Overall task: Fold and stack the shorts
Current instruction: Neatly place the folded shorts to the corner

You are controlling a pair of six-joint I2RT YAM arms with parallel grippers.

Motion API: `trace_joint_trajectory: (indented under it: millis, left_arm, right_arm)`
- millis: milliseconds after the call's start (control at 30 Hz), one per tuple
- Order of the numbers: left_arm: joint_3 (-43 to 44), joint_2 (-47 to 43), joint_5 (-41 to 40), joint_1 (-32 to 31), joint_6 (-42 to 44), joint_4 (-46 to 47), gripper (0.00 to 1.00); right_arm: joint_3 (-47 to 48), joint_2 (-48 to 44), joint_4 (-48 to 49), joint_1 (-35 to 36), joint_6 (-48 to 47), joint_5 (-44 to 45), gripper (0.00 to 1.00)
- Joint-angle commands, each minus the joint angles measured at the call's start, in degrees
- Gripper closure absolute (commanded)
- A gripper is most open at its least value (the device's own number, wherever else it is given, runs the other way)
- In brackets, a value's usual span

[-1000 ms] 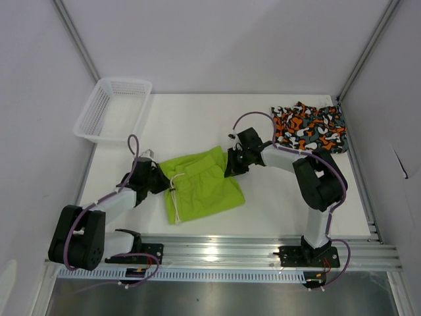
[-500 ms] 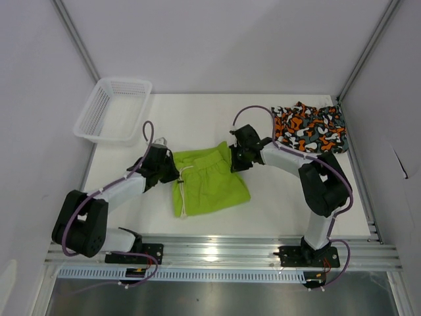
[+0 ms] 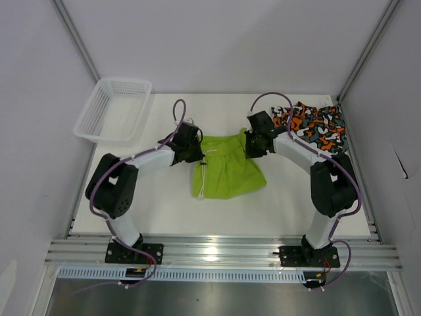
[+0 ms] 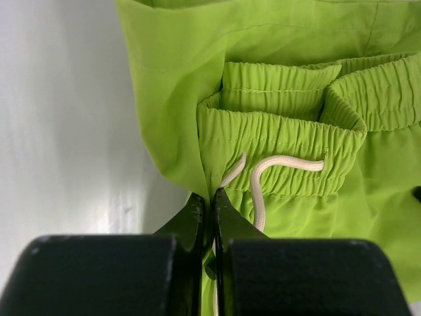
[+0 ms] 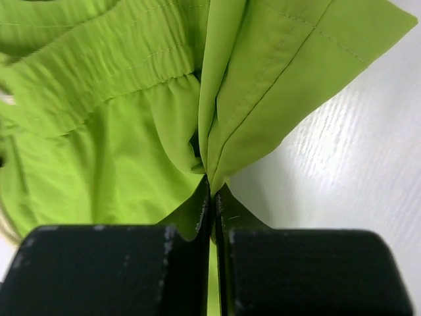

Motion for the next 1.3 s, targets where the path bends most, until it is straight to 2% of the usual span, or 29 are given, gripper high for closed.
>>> trace_joint_trajectory:
  millis: [0, 400, 433, 533, 800, 867, 900, 933, 967, 1000, 1067, 1100, 1233, 1267]
  left_arm:
    - [7.96, 4.29, -0.66, -1.5, -2.02, -0.61, 1.0]
    - [26.86, 14.76, 2.24, -3.44, -2.73, -4.92, 1.0]
    - [30.53, 16.25, 2.06, -3.53, -2.73, -6.32, 1.0]
    - [33.98, 17.49, 0.92, -3.62, -2.64, -9.58, 1.0]
    - [31.19, 15.48, 1.61, -0.46, -1.59, -11.96, 1.0]
    - [25.31, 13.46, 2.23, 1.73, -1.41, -10.39, 1.0]
    - [19.99, 10.84, 2.32, 2.44, -1.24, -8.55, 1.0]
    - [18.28, 9.6, 2.24, 3.15, -1.06, -7.84, 1.0]
    - [16.7, 8.28, 2.15, 3.85, -0.54, -7.31, 1.0]
    - [15.55, 7.22, 1.98, 5.25, -0.01, -6.95, 1.0]
    - [11.33, 4.58, 2.06, 7.36, 1.74, -6.69, 1.0]
    - [10.1, 4.23, 2.06, 7.89, 2.54, -6.95, 1.0]
    - [9.47, 3.26, 0.48, 9.39, 5.7, -9.23, 1.0]
    - [9.39, 3.26, 0.39, 9.65, 6.23, -9.41, 1.0]
  right_arm:
    - [4.84, 0.68, -0.43, -1.7, -1.19, 1.17, 1.0]
    - [13.72, 4.02, -3.94, -8.65, -3.03, -0.77, 1.0]
    - [14.42, 4.46, -4.03, -9.0, -3.3, -1.12, 1.0]
    - [15.74, 6.04, -5.17, -9.01, -3.82, -1.82, 1.0]
    - [16.52, 10.78, -3.94, -6.29, -4.35, -6.83, 1.0]
    - [17.76, 12.02, -5.17, -4.44, -6.37, -7.18, 1.0]
    - [18.63, 12.81, -5.96, -3.31, -6.98, -6.66, 0.98]
    - [18.82, 12.99, -6.06, -3.12, -6.64, -6.22, 0.93]
    - [18.82, 12.9, -5.88, -3.47, -6.12, -5.78, 0.83]
    - [18.56, 12.64, -5.45, -4.08, -5.68, -5.78, 0.64]
    - [18.64, 11.94, -4.91, -6.19, -4.53, -5.78, 0.54]
    - [19.17, 11.94, -5.87, -6.72, -4.44, -5.0, 0.46]
    - [23.73, 13.16, -9.74, -9.09, -4.97, 2.11, 0.36]
    - [25.31, 13.86, -10.36, -9.18, -5.14, 8.31, 0.27]
